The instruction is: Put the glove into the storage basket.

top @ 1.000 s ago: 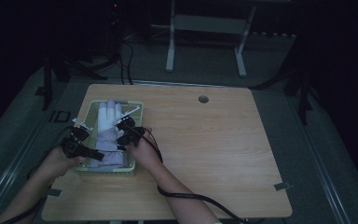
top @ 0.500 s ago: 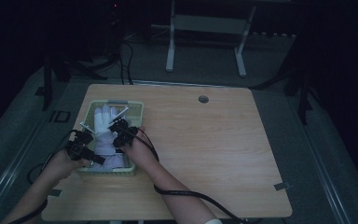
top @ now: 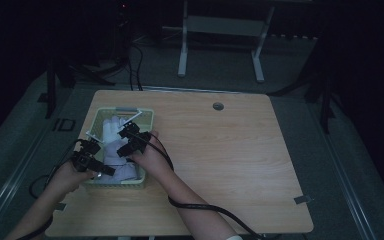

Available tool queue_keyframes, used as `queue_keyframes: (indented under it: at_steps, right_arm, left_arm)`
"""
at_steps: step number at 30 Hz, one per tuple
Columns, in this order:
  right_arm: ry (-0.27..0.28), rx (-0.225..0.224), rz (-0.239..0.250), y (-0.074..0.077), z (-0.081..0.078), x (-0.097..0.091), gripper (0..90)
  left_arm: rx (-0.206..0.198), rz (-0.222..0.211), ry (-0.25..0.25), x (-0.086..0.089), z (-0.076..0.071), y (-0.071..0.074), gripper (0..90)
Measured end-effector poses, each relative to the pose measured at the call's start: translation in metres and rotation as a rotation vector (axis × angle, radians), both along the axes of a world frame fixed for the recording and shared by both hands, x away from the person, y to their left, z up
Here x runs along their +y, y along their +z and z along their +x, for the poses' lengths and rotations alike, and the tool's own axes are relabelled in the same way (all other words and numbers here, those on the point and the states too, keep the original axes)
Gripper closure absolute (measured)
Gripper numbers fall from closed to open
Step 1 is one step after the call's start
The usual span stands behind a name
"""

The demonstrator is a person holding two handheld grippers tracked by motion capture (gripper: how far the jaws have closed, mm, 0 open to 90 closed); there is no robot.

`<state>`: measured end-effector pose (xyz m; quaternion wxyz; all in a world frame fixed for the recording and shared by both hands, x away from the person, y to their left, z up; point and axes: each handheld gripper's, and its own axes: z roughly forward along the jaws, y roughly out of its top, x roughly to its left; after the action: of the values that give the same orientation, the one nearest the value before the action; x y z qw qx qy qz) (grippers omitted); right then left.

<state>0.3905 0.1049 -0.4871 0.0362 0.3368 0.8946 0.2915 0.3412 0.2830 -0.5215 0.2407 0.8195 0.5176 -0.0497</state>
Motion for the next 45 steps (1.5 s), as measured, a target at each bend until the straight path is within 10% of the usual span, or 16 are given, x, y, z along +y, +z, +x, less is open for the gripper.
queue_keyframes:
  at_steps: [5,12,29,45]
  right_arm:
    - [0.01,-0.023,0.023,0.006,-0.001,-0.006,27.9]
    - [0.048,-0.012,0.07,0.01,-0.001,-0.016,17.2]
    - [0.054,-0.024,0.119,0.027,-0.001,-0.051,16.2]
    - [0.056,-0.067,0.099,0.03,-0.004,-0.107,15.1]
  left_arm:
    - [-0.127,-0.012,0.017,-0.001,-0.007,0.009,19.3]
    - [-0.275,-0.086,0.095,0.005,-0.016,0.025,13.4]
    - [-0.436,-0.158,0.113,-0.017,-0.028,0.041,2.1]
    - [-0.508,-0.243,-0.005,-0.069,-0.044,0.058,2.1]
